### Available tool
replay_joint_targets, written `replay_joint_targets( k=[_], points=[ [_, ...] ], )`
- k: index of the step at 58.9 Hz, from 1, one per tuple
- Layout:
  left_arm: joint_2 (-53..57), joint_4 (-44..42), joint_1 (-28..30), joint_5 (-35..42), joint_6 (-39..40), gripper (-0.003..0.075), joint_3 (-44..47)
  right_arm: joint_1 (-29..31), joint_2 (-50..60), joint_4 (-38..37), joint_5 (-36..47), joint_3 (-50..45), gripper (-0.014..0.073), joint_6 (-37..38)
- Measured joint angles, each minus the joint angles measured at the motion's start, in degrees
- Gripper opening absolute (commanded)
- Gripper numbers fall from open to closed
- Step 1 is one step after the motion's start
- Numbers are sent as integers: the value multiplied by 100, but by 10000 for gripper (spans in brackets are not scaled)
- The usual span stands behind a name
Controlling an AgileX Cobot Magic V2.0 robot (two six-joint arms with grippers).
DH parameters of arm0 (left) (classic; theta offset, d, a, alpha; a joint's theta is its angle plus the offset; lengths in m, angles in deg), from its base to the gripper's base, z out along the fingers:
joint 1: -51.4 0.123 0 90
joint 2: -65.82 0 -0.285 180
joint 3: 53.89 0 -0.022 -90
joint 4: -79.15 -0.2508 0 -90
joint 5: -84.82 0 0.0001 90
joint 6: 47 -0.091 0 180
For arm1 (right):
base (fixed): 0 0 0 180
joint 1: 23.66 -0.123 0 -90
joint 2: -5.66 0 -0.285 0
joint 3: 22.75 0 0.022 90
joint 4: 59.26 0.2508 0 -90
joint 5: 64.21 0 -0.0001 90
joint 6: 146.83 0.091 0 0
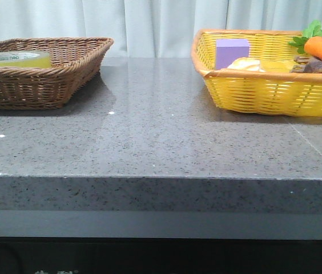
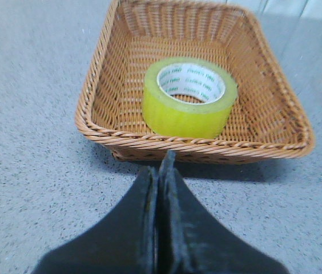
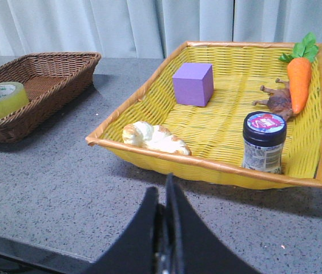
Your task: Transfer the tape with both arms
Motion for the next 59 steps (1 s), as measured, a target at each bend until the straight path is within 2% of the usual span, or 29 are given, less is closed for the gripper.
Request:
replay_joint_targets(
  k=[11,25,59],
  points=[
    [1506,0,0,-144,-11,-20,577,0,0,0,0,0,-90,0],
    [2763,0,0,-736,-11,-20,803,0,0,0,0,0,-90,0],
    [3066,0,0,-905,-11,-20,872,0,0,0,0,0,-90,0]
  ],
)
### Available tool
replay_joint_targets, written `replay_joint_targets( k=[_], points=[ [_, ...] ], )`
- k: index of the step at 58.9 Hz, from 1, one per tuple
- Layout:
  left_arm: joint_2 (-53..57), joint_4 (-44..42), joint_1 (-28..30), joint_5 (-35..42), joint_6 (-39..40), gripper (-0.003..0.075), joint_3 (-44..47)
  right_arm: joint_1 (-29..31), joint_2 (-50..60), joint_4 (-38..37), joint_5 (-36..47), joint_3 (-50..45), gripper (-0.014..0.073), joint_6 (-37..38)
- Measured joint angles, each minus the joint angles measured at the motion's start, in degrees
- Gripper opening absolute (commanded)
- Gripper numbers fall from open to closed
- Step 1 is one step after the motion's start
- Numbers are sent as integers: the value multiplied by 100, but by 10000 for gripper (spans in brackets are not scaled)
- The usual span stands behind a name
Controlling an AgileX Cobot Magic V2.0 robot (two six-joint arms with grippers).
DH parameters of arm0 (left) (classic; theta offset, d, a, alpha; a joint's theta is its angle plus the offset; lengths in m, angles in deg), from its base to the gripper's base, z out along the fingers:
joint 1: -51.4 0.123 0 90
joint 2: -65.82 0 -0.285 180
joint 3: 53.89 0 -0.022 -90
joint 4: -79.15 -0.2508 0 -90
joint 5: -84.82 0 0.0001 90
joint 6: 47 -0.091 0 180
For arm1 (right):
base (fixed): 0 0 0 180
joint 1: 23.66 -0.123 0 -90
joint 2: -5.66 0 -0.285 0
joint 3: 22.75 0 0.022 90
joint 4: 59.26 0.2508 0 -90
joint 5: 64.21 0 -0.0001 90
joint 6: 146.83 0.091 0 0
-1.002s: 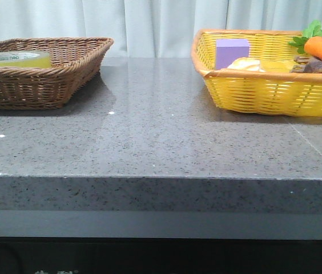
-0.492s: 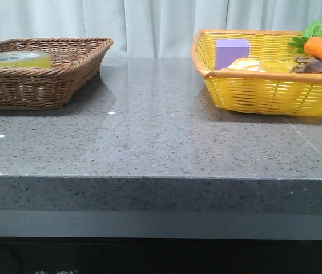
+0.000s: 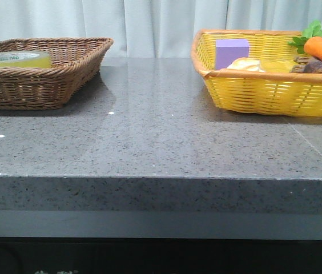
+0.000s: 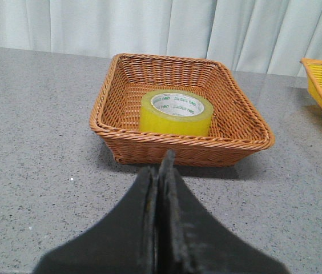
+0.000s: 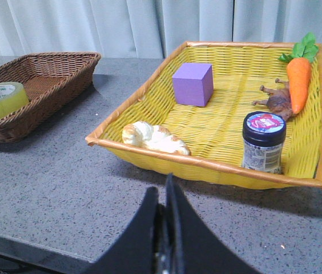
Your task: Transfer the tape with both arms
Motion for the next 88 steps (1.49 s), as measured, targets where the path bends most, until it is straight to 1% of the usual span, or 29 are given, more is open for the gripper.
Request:
replay_joint_targets(
  k=[6,16,28,39,41,46,53,88],
  points=[
    [135,0,0,171,0,-20,178,0,0,0,0,0,-90,0],
    [393,0,73,720,0,-20,772,0,0,0,0,-9,-90,0],
    [393,0,95,981,0,-20,1528,0,0,0,0,-9,-90,0],
    [393,0,95,1651,0,-20,2350,0,0,0,0,-9,-90,0],
    [393,0,95,1651,0,-20,2362,0,0,0,0,-9,-90,0],
    [393,0,95,1949,0,-20,2362,0,0,0,0,-9,-90,0],
    [393,0,95,2069,0,-20,2362,0,0,0,0,-9,-90,0],
    [393,0,95,2104,0,-20,2362,0,0,0,0,-9,-90,0]
  ],
)
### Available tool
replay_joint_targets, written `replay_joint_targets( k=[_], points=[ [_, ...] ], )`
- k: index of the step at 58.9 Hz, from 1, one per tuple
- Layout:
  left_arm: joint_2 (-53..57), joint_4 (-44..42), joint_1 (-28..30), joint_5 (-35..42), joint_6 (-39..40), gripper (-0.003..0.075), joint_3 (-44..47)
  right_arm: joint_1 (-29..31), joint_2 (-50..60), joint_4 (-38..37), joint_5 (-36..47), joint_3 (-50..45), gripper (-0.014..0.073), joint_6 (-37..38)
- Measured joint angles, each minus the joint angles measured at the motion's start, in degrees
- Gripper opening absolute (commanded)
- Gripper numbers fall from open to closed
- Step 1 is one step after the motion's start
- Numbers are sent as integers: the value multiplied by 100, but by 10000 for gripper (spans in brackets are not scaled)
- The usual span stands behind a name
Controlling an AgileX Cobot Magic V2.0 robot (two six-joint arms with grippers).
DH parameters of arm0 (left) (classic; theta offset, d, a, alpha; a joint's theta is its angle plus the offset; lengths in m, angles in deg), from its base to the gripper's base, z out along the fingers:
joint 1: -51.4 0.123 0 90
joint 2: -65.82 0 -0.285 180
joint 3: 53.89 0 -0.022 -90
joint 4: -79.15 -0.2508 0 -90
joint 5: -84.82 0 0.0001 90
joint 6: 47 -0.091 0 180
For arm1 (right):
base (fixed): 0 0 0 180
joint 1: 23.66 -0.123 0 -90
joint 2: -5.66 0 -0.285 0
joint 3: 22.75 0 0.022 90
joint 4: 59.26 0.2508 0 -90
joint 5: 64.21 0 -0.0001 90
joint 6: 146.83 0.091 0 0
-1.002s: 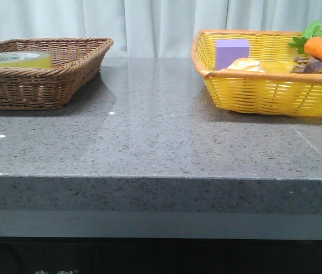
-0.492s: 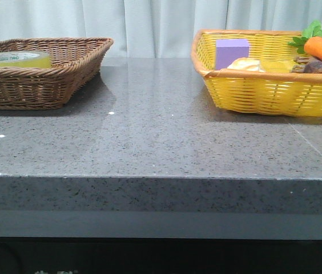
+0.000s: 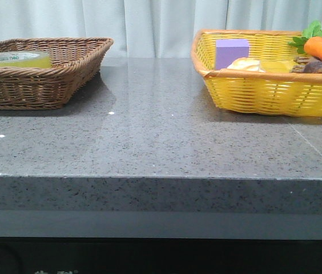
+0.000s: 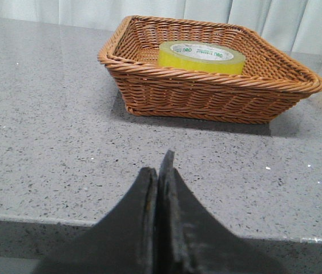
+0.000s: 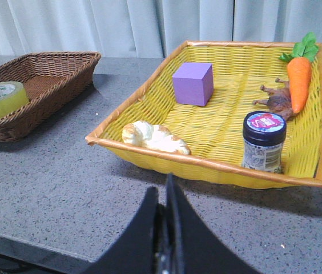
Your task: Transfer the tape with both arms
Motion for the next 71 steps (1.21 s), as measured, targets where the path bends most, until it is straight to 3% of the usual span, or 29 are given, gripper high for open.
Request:
replay_joint_targets(
  k=[16,26,48,71],
  points=[
    [0,0,0,0,0,-20,0,0,0,-54,10,-2,-90,0],
    [0,0,0,0,0,-20,0,40,56,-298,606,-457,-90,0],
    [0,0,0,4,0,-20,0,1383,743,-449,1716,-2444,-90,0],
    [0,0,0,4,0,-20,0,1492,756,-449,1999,-2779,-90,0]
  ],
)
